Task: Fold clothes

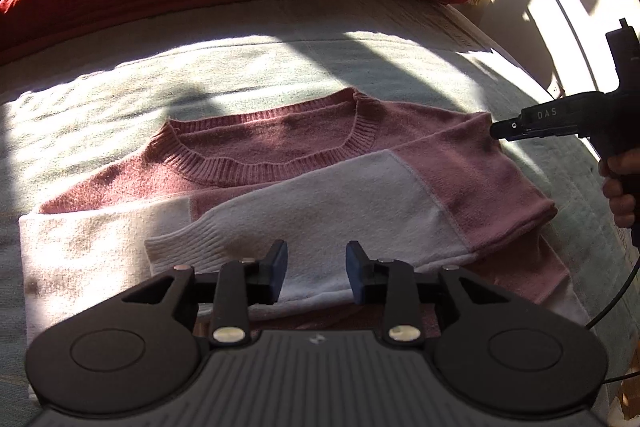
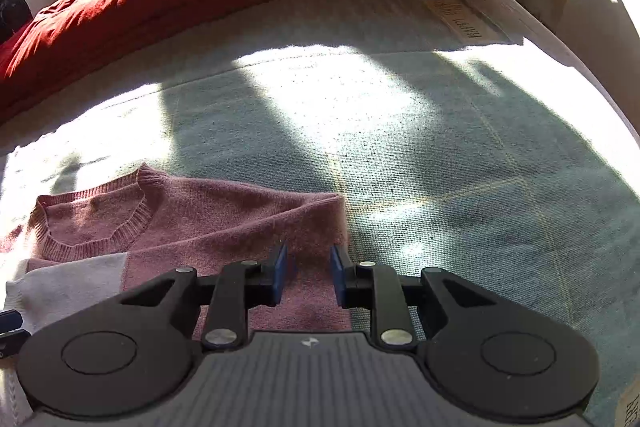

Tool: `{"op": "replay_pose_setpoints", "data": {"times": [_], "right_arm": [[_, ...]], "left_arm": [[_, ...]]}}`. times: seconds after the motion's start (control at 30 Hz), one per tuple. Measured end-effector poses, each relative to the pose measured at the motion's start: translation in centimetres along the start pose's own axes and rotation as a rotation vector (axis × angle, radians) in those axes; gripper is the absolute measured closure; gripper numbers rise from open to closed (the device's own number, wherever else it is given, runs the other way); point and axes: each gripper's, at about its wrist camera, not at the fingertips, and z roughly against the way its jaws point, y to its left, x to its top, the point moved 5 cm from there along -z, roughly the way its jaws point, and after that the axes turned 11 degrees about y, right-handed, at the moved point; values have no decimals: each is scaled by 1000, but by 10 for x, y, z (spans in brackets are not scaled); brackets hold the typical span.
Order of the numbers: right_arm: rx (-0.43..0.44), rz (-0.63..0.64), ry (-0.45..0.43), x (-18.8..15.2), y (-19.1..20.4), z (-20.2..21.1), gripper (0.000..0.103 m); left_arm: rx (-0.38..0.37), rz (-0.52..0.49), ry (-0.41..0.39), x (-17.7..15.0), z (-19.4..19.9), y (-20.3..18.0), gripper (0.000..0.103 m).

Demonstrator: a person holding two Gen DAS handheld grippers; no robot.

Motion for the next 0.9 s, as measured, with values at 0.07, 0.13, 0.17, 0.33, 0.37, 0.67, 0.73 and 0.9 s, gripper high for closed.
{"op": "replay_pose_setpoints", "data": {"times": [0.07,0.13,0.17,0.33,0.37,0.67,0.73,0.9], "right_arm": [[9,19,-9,8,8,-2,76],[5,39,8,14,15,-14,77],[-20,48,25,15,16,-23,77],[-70,31,46,14,3,-43,89],[-76,34,47,15,2,-42,89],[47,121,66,0,52,-12,84],[63,165,86,-10,67,-17,83],[28,178,122,-28,77,-29,79]], "left_arm": [[-2,-17,5,3,-2,-2,67],[-5,-34,10,6,-5,-4,67],[-6,-42,13,8,-6,-4,66],[8,-34,48,4,-18,4,66],[11,-26,55,3,-20,7,66],[20,27,40,5,-23,28,64],[16,49,40,2,-30,33,64],[-1,114,22,5,-21,38,64]]}}
